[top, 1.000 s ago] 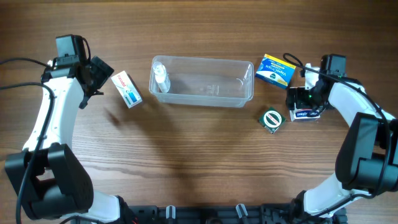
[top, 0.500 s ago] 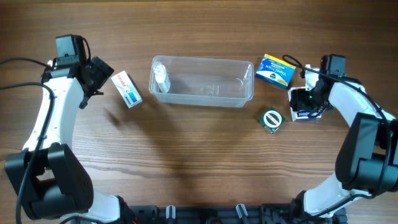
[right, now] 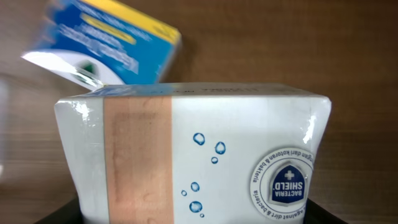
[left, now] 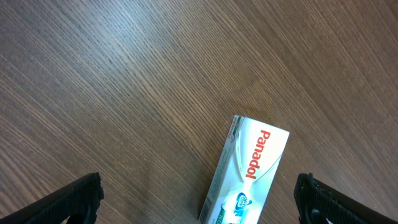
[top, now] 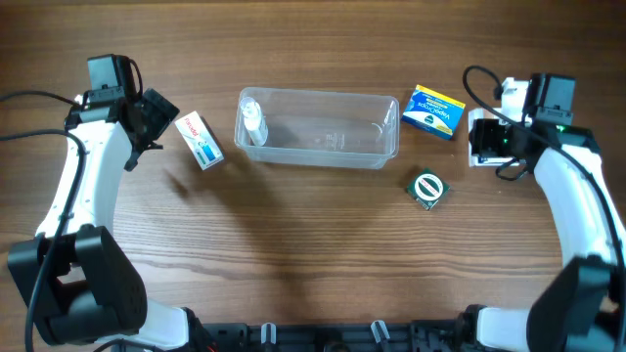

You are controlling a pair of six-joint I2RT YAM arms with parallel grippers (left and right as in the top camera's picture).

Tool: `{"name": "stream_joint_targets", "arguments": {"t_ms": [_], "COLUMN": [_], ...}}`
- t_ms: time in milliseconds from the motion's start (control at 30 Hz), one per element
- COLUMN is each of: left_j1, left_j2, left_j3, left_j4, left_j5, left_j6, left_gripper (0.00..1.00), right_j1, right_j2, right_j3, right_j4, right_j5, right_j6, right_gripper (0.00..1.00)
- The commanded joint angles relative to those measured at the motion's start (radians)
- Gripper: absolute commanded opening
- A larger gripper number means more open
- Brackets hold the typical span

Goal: Pack container
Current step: 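Carry the bandage box with the right gripper into the container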

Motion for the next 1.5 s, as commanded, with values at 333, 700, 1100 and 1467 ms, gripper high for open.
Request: {"name": "stream_joint_targets", "arguments": {"t_ms": [333,700,1100,1467], "left_j1": [0.004,0.004,0.004,0.004], "left_j2": [0.007,0.007,0.007,0.007], "left_j3": [0.010,0.010,0.010,0.010], "left_j4": [0.000,0.000,0.000,0.000], "left_j5": [-0.014,-0.014,-0.014,-0.014], "left_j6": [-0.006,-0.006,-0.006,-0.006], "left_gripper": [1.00,1.00,1.00,1.00], "right_j1": [0.322,0.583,0.628,0.651], "right_j2": [-0.193,-0.093,0.064,0.137], "right_j3": [0.108,0.153,0.193,0.193], "right_j4": [-0.048,0.135,0.130,0.141], "right_j5": [-0.200,-0.124,0.013,0.106], "right_j6": [0.439,0.579,0.568,0.552], "right_gripper": [0.63,0.61,0.58,0.59]}}
